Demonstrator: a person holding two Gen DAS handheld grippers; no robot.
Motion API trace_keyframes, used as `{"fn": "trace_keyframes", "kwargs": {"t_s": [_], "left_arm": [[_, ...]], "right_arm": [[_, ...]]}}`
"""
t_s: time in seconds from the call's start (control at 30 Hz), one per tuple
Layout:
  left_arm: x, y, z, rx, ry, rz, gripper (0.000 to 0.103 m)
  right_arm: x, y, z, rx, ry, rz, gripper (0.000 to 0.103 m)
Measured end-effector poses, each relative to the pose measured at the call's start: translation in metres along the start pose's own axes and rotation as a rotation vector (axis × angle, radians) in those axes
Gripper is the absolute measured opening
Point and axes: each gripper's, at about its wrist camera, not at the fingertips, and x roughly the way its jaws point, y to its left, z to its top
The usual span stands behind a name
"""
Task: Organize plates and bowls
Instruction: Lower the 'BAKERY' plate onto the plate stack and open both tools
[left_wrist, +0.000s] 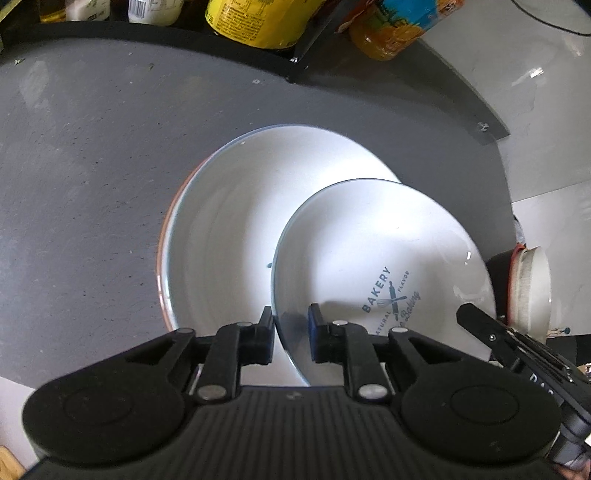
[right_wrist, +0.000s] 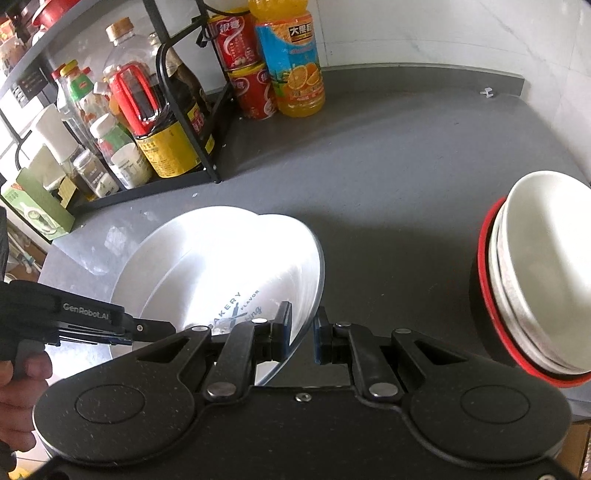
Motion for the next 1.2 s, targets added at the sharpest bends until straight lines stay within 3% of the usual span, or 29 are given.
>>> {"fn": "trace_keyframes", "kwargs": {"t_s": [0.33, 0.5, 0.73, 0.8, 0.97, 1.2], "left_arm": [[0.005, 0.002, 0.002, 0.022, 0.006, 0.032, 0.018], [0.002, -0.006, 0.006, 0.087, 0.024, 0.071, 0.017], [-0.009, 0.0, 0.016, 0.079, 0.026, 0.067, 0.02], [-0.015, 0.003, 0.017, 0.076, 0.028, 0.072, 0.025], [-0.035, 0.004, 0.02, 0.107, -0.027, 0.085, 0.056], [-0.053, 0.011, 0.021, 0.127, -0.108, 0.15, 0.073]], "right_arm": [[0.004, 0.002, -0.004, 0.034, -0.002, -0.009, 0.01], [0.007, -0.001, -0.004, 0.067, -0.001, -0.008, 0.008], [0.011, -0.001, -0.001, 0.084, -0.004, -0.011, 0.007], [0.012, -0.003, -0.002, 0.094, -0.002, -0.007, 0.007], [0.015, -0.001, -0.003, 0.107, 0.0, -0.009, 0.008], [0.019, 0.0, -0.006, 0.112, 0.001, -0.012, 0.009]]}}
